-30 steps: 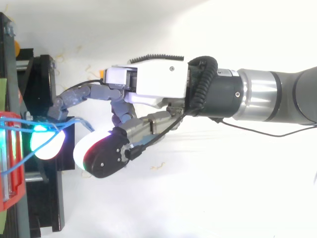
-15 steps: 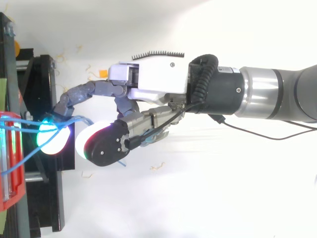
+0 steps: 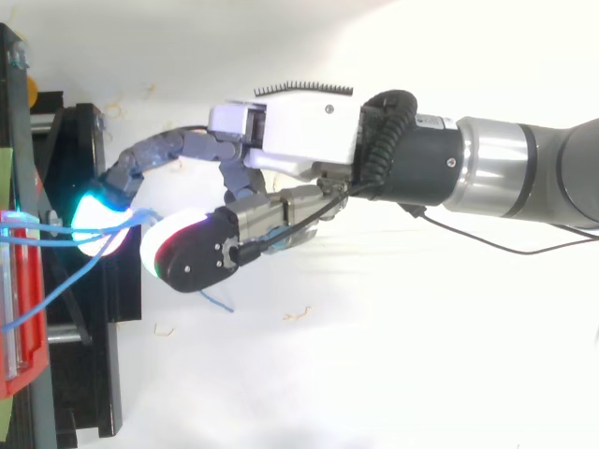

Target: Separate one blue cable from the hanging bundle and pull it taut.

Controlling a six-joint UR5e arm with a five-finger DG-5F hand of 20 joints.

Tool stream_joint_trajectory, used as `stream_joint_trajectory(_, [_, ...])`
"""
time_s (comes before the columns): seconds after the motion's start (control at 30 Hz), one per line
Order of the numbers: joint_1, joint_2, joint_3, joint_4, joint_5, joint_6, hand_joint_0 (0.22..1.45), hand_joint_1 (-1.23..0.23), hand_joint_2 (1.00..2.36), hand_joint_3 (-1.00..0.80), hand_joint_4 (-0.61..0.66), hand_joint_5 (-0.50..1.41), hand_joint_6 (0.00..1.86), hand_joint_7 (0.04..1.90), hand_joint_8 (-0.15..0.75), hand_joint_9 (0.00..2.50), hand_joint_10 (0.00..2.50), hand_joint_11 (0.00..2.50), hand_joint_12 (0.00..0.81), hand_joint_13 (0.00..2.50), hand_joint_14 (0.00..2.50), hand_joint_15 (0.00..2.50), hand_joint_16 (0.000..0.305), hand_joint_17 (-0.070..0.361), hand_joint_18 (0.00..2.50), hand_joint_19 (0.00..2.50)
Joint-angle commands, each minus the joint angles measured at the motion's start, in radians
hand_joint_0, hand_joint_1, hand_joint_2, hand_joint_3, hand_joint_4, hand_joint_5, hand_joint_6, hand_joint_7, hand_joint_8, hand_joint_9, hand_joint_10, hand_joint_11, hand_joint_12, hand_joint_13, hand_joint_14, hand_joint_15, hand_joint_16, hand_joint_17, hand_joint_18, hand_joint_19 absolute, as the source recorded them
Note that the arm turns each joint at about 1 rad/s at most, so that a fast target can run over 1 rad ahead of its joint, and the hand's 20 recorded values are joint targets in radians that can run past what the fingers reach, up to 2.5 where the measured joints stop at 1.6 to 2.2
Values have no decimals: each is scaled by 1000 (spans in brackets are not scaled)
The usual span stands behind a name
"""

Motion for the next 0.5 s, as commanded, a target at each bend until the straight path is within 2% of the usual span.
stream_joint_trajectory(0.0, [1,0,0,1,19,-20,349,-475,1000,-500,272,-108,501,618,215,2404,350,1823,400,2087,15,1528,90,202,2083,596])
stream_joint_trajectory(0.13, [3,0,0,4,36,-30,350,-472,1000,-500,278,-109,501,625,215,2403,340,1825,408,2085,15,1527,90,201,2076,595])
stream_joint_trajectory(0.47, [6,0,0,-1,36,-26,350,-474,1000,-500,280,-104,501,642,215,2397,336,1809,408,2080,16,1519,89,200,2068,602])
